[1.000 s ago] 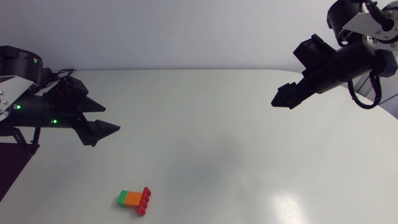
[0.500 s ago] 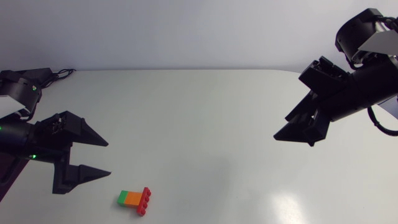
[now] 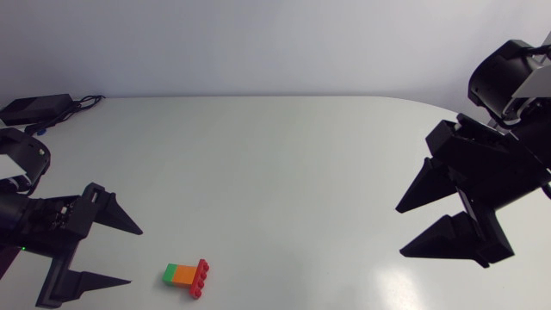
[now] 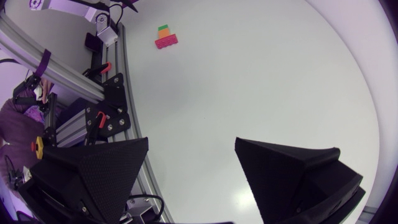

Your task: Disassemble duplo

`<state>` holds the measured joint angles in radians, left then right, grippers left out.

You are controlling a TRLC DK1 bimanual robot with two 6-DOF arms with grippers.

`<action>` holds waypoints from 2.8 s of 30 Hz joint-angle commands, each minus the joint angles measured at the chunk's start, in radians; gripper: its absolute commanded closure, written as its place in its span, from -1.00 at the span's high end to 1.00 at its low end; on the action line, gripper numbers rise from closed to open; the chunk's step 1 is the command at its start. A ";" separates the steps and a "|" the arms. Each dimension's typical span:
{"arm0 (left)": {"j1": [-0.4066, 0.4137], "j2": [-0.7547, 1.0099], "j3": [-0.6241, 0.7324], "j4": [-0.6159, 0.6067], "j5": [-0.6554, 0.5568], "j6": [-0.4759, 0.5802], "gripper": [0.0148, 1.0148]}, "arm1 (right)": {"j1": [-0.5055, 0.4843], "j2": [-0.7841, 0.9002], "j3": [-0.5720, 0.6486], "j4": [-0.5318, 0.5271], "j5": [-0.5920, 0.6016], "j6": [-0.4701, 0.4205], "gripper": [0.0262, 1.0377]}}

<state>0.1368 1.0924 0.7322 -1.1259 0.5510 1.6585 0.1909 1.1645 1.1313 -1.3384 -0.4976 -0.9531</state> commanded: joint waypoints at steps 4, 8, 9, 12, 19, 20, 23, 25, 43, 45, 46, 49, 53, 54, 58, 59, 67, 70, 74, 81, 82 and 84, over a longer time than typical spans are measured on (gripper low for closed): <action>-0.011 0.041 -0.090 0.078 0.013 0.089 0.89 | 0.016 -0.017 -0.021 -0.042 -0.018 -0.076 0.93; -0.052 0.090 -0.105 0.167 0.010 0.066 0.88 | 0.031 -0.017 -0.031 -0.045 -0.022 -0.062 0.93; -0.065 0.107 -0.105 0.190 0.003 0.055 0.87 | 0.035 -0.017 -0.038 -0.044 -0.025 -0.062 0.93; -0.108 0.150 -0.099 0.239 -0.010 0.023 0.85 | 0.041 -0.012 -0.059 -0.035 -0.033 -0.056 0.92; -0.198 0.239 -0.097 0.299 -0.052 -0.023 0.82 | 0.044 -0.011 -0.094 0.005 -0.041 -0.036 0.92; -0.207 0.254 -0.099 0.307 -0.057 -0.026 0.79 | 0.044 -0.011 -0.094 0.005 -0.041 -0.036 0.92; -0.226 0.294 -0.109 0.342 -0.066 -0.032 0.79 | 0.051 -0.009 -0.099 0.019 -0.044 -0.027 0.92; -0.235 0.331 -0.111 0.367 -0.072 -0.043 0.73 | 0.062 -0.006 -0.102 0.030 -0.044 -0.018 0.92; -0.290 0.394 -0.171 0.462 -0.106 -0.101 0.00 | 0.134 0.012 -0.142 0.140 -0.045 0.080 0.92; -0.287 0.396 -0.169 0.468 -0.108 -0.105 -0.31 | 0.134 0.009 -0.153 0.150 -0.045 0.086 0.92; -0.284 0.397 -0.166 0.468 -0.106 -0.105 -0.43 | 0.134 0.006 -0.159 0.151 -0.045 0.085 0.92; -0.273 0.400 -0.162 0.469 -0.106 -0.106 -0.47 | 0.134 -0.005 -0.174 0.154 -0.045 0.085 0.92; -0.278 0.411 -0.137 0.466 -0.106 -0.135 -0.58 | 0.130 -0.019 -0.180 0.154 -0.044 0.086 0.92; -0.279 0.409 -0.126 0.460 -0.106 -0.141 -0.62 | 0.127 -0.023 -0.179 0.154 -0.044 0.086 0.92; -0.281 0.393 -0.051 0.460 -0.094 -0.229 -0.62 | 0.102 -0.028 -0.177 0.174 -0.045 0.091 0.92; -0.284 0.391 -0.028 0.460 -0.079 -0.252 -0.62 | 0.096 -0.028 -0.180 0.182 -0.047 0.094 0.92; -0.444 0.371 0.065 0.589 -0.066 -0.592 -0.60 | 0.050 -0.026 -0.226 0.323 -0.058 0.189 0.92; -0.563 0.353 0.038 0.690 -0.183 -0.749 -0.59 | 0.050 -0.022 -0.246 0.427 -0.047 0.292 0.92; -0.672 0.343 0.041 0.756 -0.276 -0.936 -0.58 | 0.067 0.006 -0.249 0.527 -0.001 0.407 0.92; -0.737 0.396 0.090 0.765 -0.349 -1.122 -0.57 | 0.153 0.100 -0.234 0.668 0.133 0.613 0.92; -0.750 0.411 0.096 0.765 -0.355 -1.138 -0.57 | 0.168 0.107 -0.232 0.677 0.151 0.629 0.92; -0.770 0.439 0.115 0.769 -0.376 -1.184 -0.57 | 0.194 0.124 -0.226 0.697 0.194 0.662 0.92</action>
<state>-0.6128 1.4914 0.8055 -0.3687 0.1867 0.5507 0.3611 1.2625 0.9020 -0.6575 -0.3267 -0.3599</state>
